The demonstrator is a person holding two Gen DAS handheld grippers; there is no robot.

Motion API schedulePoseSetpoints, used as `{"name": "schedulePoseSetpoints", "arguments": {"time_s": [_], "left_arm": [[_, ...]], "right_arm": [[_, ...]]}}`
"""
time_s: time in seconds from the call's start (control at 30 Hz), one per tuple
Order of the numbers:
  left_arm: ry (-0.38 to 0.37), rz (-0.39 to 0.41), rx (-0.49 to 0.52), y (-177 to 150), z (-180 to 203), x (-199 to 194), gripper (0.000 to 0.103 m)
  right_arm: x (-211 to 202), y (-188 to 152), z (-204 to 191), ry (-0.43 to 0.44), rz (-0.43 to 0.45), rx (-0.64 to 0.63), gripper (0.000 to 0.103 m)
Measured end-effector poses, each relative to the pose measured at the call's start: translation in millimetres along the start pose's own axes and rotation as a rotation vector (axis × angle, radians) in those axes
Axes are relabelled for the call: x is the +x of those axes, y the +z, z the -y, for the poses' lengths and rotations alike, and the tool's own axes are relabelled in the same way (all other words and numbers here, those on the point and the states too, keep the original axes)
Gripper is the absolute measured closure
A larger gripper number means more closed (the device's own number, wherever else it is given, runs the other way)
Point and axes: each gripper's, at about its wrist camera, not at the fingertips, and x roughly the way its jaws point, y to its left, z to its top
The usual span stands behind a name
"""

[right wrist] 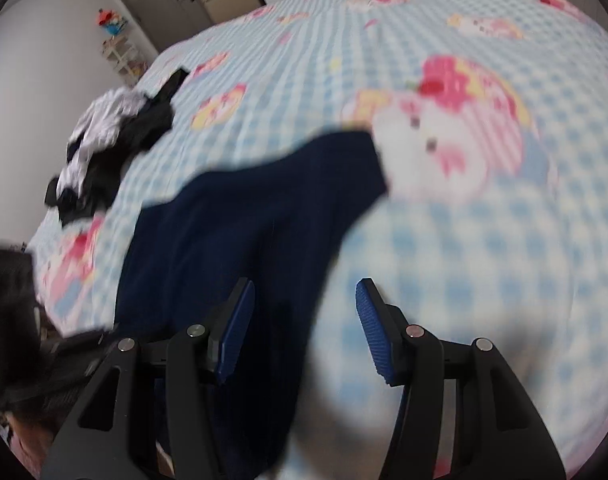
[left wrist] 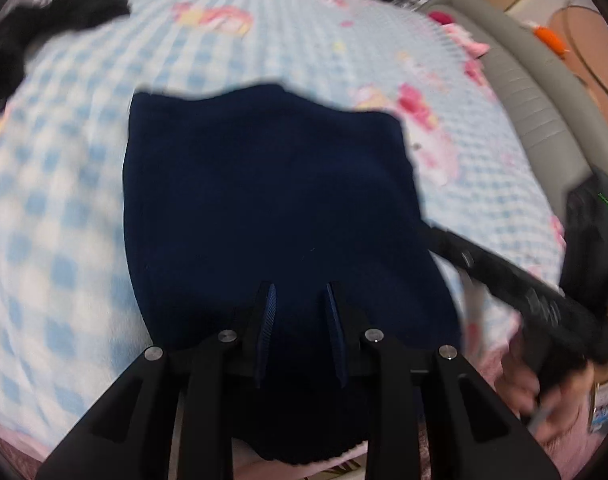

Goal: Fold clothes

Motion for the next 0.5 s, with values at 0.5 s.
{"name": "schedulePoseSetpoints", "arguments": {"time_s": [0.5], "left_arm": [[0.050,0.012,0.033,-32,13,-11,0.075]], "right_arm": [[5,-44,-24,-0.083,0.021,-0.119,0.049]]}}
